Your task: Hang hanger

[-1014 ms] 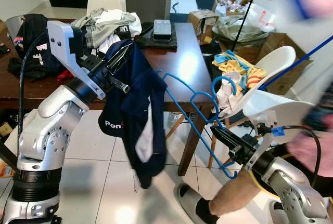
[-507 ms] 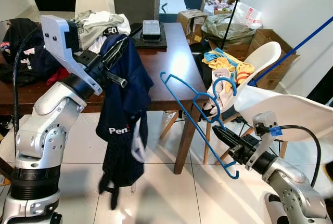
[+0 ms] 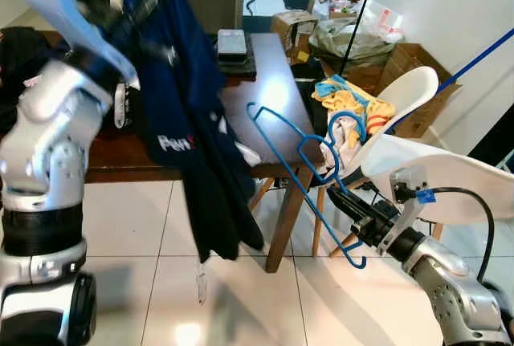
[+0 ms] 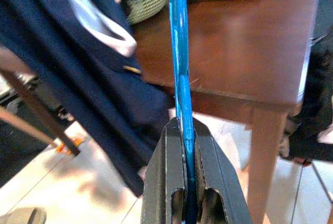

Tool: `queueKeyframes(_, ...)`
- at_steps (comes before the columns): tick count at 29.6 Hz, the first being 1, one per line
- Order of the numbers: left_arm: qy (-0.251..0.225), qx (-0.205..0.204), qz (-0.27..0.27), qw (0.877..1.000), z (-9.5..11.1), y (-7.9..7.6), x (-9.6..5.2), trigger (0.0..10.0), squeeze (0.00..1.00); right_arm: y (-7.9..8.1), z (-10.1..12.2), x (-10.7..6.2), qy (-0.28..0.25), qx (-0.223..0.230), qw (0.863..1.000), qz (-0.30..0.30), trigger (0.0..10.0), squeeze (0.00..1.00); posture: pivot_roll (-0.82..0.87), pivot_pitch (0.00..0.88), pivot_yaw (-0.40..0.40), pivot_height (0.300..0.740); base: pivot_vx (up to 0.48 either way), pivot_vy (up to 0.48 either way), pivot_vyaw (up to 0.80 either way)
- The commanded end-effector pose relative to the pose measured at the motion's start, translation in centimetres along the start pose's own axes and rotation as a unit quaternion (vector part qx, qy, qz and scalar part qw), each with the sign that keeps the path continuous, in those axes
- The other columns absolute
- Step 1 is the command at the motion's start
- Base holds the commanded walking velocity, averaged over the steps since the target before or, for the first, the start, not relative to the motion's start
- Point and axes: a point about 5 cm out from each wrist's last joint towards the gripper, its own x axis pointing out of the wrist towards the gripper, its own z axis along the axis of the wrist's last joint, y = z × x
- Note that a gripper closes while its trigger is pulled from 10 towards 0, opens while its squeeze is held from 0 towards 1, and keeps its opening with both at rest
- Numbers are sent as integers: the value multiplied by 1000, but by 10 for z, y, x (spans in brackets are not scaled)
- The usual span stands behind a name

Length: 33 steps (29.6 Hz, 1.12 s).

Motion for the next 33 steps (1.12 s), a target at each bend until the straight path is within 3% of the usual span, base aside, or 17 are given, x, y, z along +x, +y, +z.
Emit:
queueKeyframes(1, -4, 11, -5, 1000, 3, 1, 0, 10000, 0, -1, 1, -2, -3, 6, 1000, -6, 10000, 0, 44, 110, -35, 740, 480, 0, 0)
queueKeyframes(6, -33, 16, -27, 999, 17, -6, 16, 10000, 0, -2, 4, -1, -12, 10, 1000, -14, 10000, 0, 47, 109, -35, 740, 480, 0, 0)
queueKeyframes(18, -52, 29, -47, 997, 30, -7, 30, 10000, 0, -5, 6, 0, -25, 18, 999, -30, 10000, 0, 55, 103, -24, 740, 356, 0, -476)
queueKeyframes(26, -24, 22, -44, 998, 19, -5, 31, 10000, 0, -6, 5, 0, -25, 14, 999, -37, 10000, 0, 55, 101, -22, 740, 68, 0, 0)
queueKeyframes(29, -8, 32, -26, 999, 12, -1, 30, 10000, 0, -6, 5, 0, -24, 13, 999, -37, 10000, 0, 53, 98, -18, 740, 0, 0, 0)
queueKeyframes(31, 65, 66, 87, 992, -16, 28, 19, 10000, 0, -6, 4, -1, -20, 13, 999, -37, 10000, 0, 53, 99, -20, 740, 0, 0, 0)
queueKeyframes(32, 65, 66, 87, 992, -16, 28, 19, 10000, 0, -6, 4, -1, -20, 13, 999, -37, 10000, 0, 53, 99, -20, 740, 0, 0, 0)
queueKeyframes(33, 122, 83, 145, 978, -40, 43, 4, 10000, 0, -5, 2, -1, -17, 12, 999, -38, 10000, 0, 52, 98, -22, 740, 0, 0, 0)
